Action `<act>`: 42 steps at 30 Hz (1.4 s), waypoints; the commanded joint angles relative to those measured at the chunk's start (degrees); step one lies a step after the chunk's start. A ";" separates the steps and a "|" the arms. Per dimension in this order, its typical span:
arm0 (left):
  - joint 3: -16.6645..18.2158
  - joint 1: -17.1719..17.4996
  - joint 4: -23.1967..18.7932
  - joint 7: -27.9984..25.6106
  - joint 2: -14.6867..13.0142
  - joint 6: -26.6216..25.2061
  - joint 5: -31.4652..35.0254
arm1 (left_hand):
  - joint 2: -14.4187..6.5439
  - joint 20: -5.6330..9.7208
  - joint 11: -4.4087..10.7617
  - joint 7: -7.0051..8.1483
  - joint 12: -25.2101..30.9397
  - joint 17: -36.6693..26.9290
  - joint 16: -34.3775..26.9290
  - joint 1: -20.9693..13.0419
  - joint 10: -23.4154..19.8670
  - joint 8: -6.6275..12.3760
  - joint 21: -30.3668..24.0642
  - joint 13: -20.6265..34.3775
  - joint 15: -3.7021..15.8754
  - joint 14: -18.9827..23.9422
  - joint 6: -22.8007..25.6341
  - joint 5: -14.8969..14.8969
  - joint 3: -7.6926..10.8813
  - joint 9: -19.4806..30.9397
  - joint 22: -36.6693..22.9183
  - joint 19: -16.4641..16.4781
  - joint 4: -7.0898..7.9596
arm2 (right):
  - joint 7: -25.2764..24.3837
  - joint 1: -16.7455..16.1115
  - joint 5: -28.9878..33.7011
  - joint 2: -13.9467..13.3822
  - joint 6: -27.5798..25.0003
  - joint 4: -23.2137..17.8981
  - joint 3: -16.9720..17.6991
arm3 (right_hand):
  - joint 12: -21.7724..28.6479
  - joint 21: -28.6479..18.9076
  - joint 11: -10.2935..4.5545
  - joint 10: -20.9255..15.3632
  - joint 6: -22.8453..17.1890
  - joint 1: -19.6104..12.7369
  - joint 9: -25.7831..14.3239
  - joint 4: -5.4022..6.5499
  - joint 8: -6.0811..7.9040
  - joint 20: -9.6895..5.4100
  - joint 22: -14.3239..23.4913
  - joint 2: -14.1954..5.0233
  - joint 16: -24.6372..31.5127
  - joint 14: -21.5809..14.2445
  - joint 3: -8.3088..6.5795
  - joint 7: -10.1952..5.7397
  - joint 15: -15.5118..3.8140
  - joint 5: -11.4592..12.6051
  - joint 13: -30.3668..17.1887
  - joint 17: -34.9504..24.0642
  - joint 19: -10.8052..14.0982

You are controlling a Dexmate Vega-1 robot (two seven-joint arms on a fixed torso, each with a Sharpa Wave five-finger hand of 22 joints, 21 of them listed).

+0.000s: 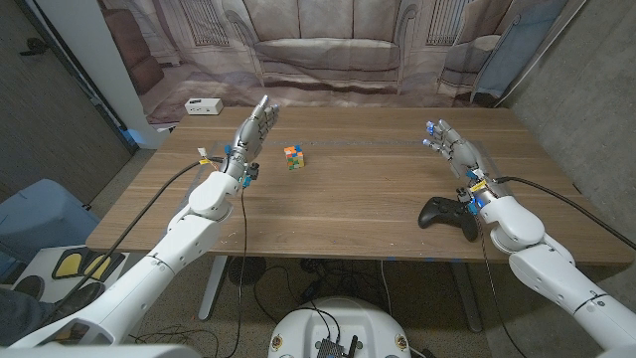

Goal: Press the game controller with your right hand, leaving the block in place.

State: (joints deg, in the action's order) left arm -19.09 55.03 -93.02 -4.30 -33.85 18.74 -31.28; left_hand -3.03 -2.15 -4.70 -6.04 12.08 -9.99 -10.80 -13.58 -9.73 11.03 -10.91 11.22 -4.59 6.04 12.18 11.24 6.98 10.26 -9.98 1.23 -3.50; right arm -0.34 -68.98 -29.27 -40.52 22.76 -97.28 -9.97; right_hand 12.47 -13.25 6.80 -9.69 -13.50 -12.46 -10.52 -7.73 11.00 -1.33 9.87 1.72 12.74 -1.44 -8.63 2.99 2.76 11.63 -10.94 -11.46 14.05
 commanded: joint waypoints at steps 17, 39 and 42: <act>0.92 0.78 0.37 1.20 -0.46 0.26 -1.79 | -0.50 0.07 -0.18 0.07 -0.01 -0.29 0.07 0.01 -0.15 -0.22 -0.30 0.06 0.17 -0.11 -0.03 -0.14 0.15 0.12 -0.22 0.10 -0.39 | 8.96 9.17 -8.08 0.36 -0.95 6.69 -5.07 | -0.78 0.53 0.40 0.88 1.04 -0.47 -0.16 0.04 -0.43 -0.12 -0.07 -0.22 -0.55 0.20 -0.10 0.67 0.17 -0.14 -0.12 -0.11 0.12; 0.76 1.75 1.95 2.92 -0.29 0.44 -3.77 | -0.57 0.19 -0.28 0.00 -0.32 -0.29 0.26 -0.04 0.76 -0.99 -0.30 0.07 0.16 -0.75 -3.12 -0.17 0.17 0.10 -0.22 0.05 -0.61 | 10.78 14.28 -8.93 3.93 -2.02 12.24 -9.05 | -1.36 1.25 0.21 2.28 3.64 -0.17 -0.12 0.26 -0.76 -0.19 -0.07 -0.23 -0.93 0.81 0.12 2.10 0.20 -0.29 -0.07 -0.22 -0.25; 0.58 1.59 2.57 3.30 -0.07 0.59 -3.96 | -0.60 0.61 -0.31 -0.21 -0.32 -0.28 0.29 -0.07 0.82 -0.96 -0.30 0.07 0.03 -0.87 -3.35 -0.17 0.19 0.10 -0.22 0.05 -0.66 | 11.00 14.75 -8.61 4.10 -2.24 12.56 -9.64 | -1.38 1.32 0.20 2.35 3.66 -0.15 -0.12 0.27 -0.72 -0.22 -0.06 -0.24 -0.99 0.94 0.14 2.06 0.22 -0.30 -0.06 -0.23 -0.33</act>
State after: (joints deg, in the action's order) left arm -18.09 56.81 -92.21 -2.37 -34.35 19.05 -34.27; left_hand -3.03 -1.95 -5.01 -6.26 11.86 -9.99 -10.57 -13.58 -8.99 10.14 -10.91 11.22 -4.69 5.50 9.26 11.24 7.14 10.26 -9.98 1.43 -3.81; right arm 9.67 -56.54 -38.08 -38.00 21.04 -87.08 -17.42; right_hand 11.21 -11.98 7.07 -7.54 -10.21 -12.46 -10.52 -7.57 10.14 -1.55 9.75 1.72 11.80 -0.99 -8.47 5.02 2.75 11.35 -10.95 -11.61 13.81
